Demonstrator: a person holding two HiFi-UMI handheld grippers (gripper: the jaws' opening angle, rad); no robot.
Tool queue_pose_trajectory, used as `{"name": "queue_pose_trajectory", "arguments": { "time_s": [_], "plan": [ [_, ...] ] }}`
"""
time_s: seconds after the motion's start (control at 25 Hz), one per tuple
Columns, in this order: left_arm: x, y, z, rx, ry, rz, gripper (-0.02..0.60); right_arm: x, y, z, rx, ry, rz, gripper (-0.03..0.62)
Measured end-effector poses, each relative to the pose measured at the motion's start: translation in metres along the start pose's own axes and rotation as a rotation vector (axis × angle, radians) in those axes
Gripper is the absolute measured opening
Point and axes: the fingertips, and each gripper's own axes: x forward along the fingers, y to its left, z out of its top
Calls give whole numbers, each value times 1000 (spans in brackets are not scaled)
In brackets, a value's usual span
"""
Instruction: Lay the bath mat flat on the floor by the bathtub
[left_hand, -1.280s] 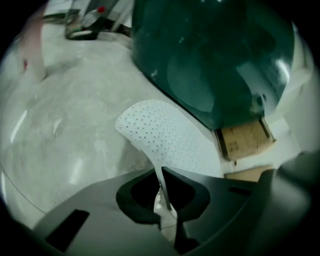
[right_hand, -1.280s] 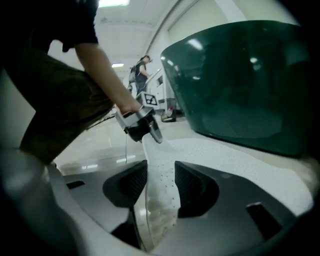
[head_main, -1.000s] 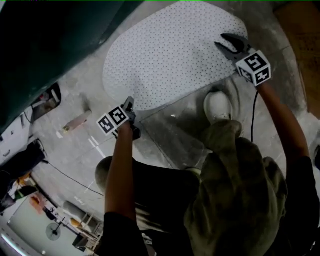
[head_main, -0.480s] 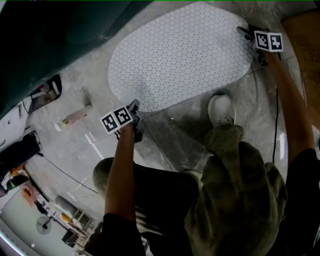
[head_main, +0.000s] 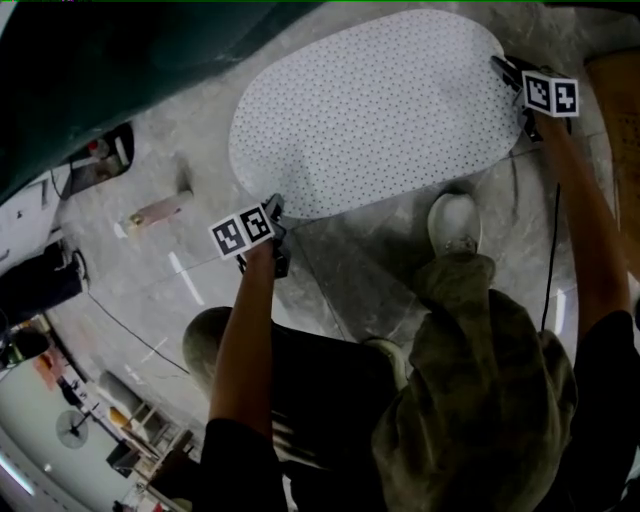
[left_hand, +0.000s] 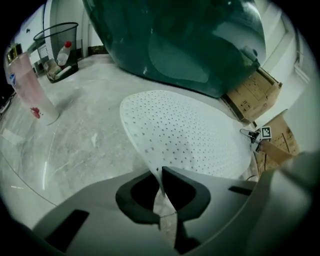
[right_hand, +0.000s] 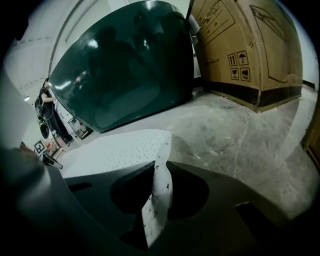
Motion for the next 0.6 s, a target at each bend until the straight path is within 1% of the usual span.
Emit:
{"name": "queue_pose_trajectory", "arguments": {
  "time_s": [0.04,0.16,0.24,0.32,0.48,0.6],
  "plan": [
    [-1,5,0,-10,6,1,32,1,5,-1,2,0,9,64],
    [-4,22,-1,-98,14,15,46,8,14,2,-13,5,23,49],
    [-7,32,-2,-129,7,41,41,12,17,4,-22,9,21,35],
    [-8,36,-3,-159,0,36,41,15,20,7,-20,10,22,34],
    [-7,35,-6,-188,-7,29,40,22,19,13,-37,21,8,33],
    [-5,36,-8,-208,-10,28,40,27,16,16,-7,17,-1,34]
  ]
}}
